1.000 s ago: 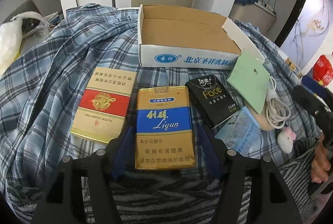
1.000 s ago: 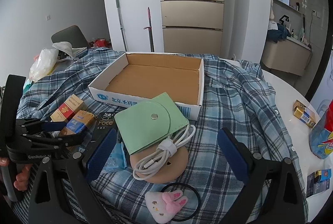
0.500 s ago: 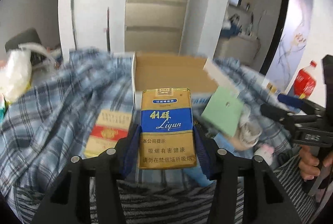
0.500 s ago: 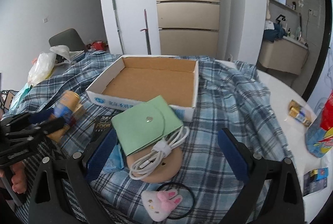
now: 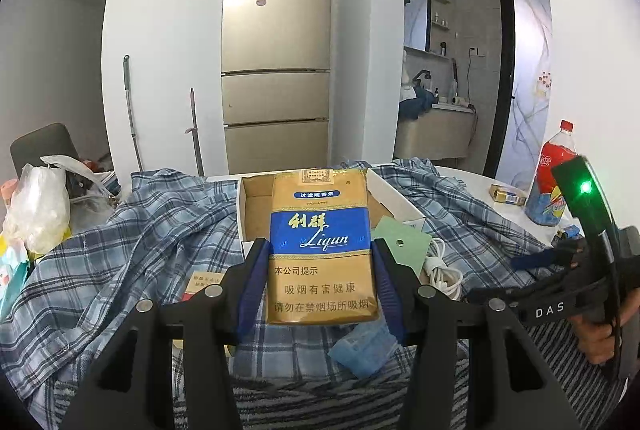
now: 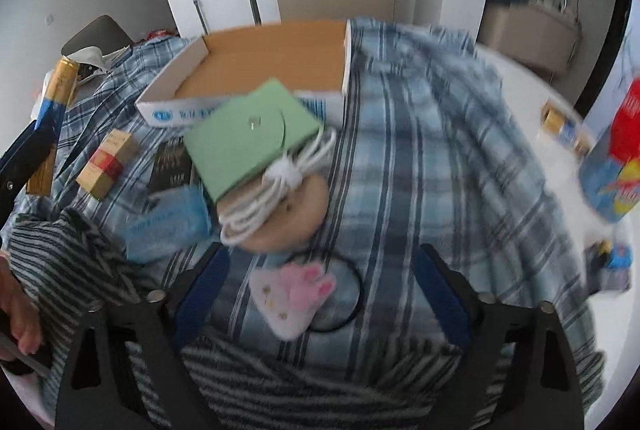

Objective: Organize soft objects
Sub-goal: 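Grasp the white plush bunny with the right gripper while the left gripper holds the Ligun pack, then lower the Ligun pack and bunny into the white box and open both grippers, then withdraw both grippers up from the box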

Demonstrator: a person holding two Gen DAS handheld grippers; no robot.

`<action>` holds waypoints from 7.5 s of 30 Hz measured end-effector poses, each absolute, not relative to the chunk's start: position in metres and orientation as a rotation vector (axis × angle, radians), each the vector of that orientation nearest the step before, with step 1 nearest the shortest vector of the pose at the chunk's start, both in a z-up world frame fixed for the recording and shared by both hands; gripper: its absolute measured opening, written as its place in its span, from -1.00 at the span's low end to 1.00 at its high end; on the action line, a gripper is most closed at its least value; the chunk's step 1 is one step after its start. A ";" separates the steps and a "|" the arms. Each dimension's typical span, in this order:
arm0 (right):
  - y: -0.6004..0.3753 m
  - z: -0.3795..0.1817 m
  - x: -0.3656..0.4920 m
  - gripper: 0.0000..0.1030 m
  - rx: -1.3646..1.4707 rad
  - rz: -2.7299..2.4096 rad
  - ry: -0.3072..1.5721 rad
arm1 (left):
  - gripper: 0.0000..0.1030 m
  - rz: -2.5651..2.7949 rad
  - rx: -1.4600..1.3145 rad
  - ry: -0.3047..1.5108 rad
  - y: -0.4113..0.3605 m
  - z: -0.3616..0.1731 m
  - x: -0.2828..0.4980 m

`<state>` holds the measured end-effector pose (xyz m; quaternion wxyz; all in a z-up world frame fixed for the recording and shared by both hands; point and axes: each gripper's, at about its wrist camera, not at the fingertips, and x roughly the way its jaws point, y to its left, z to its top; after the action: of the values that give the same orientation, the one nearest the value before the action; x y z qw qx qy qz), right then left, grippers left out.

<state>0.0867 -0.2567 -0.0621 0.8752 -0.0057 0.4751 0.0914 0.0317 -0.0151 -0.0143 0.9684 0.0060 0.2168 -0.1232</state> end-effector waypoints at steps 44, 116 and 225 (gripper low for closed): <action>-0.237 0.001 0.021 -0.45 -0.109 0.219 0.419 | 0.04 -0.215 0.004 0.315 -0.014 0.008 -0.003; -0.184 -0.039 0.265 -0.45 -0.099 0.270 0.902 | 0.05 -0.080 0.074 0.916 -0.032 -0.046 0.267; -0.221 -0.017 0.091 0.99 -0.019 0.157 0.559 | 1.00 -0.123 0.016 0.480 -0.018 -0.023 0.056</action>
<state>0.0907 -0.2208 -0.0171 0.9581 -0.0095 0.2754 0.0774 0.0563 -0.0181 -0.0231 0.9695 0.0080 0.2375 -0.0608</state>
